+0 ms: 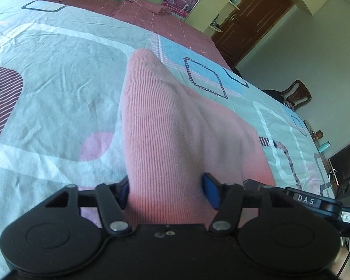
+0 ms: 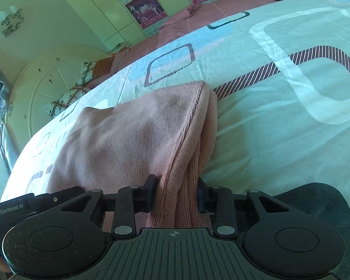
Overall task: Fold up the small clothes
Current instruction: 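Lift the sweatshirt end with both grippers and fold it over in half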
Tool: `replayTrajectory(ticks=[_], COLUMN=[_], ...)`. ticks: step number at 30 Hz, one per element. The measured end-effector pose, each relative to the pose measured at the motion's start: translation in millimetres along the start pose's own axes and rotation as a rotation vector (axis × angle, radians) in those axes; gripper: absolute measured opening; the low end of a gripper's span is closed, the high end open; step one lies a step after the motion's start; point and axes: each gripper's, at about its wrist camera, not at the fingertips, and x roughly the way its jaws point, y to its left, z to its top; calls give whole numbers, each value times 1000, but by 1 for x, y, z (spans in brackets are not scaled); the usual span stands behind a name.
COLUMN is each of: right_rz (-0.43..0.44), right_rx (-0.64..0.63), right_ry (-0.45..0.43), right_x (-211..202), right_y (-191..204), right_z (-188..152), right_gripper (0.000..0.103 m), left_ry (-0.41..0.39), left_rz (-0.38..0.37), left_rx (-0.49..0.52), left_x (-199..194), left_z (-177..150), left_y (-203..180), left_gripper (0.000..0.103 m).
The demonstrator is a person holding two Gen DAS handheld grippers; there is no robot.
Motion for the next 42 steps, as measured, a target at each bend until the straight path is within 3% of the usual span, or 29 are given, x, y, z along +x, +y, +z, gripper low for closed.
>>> replayTrajectory(ticks=[1,6,12,19,24,29,37,42], right_rz=[9,52,99,141,141,120,186,205], right_rx=[10,41,47,32,10,18,26,14], right_ry=[4,-20,-67,-96,-133,-171,-155,-116], right_x=[0,-11,-29,-36,-29,-2,85,147], right_y=[-1,1,24,89,160,249,375,421], right_z=[1,0,0,-10,-29,-61,-93,-99], right_gripper=[24,21,20,20,20,20,20,20], left_ry=[-5,-33,-63,-108,-145,-157,-200,-231], left_rz=[4,6,-53,-93,-132,-160,-57,6], left_rx=[13,59,95,138,145,157,133,107], left_x=[-2,-14,-36,-85,-133,-184,-245,-254], left_z=[1,3,9,16,27,42,79,98], left_y=[-3,-12,-19,3,56,133,252,310], left_gripper=[48,36,33,33,33,33,33,33])
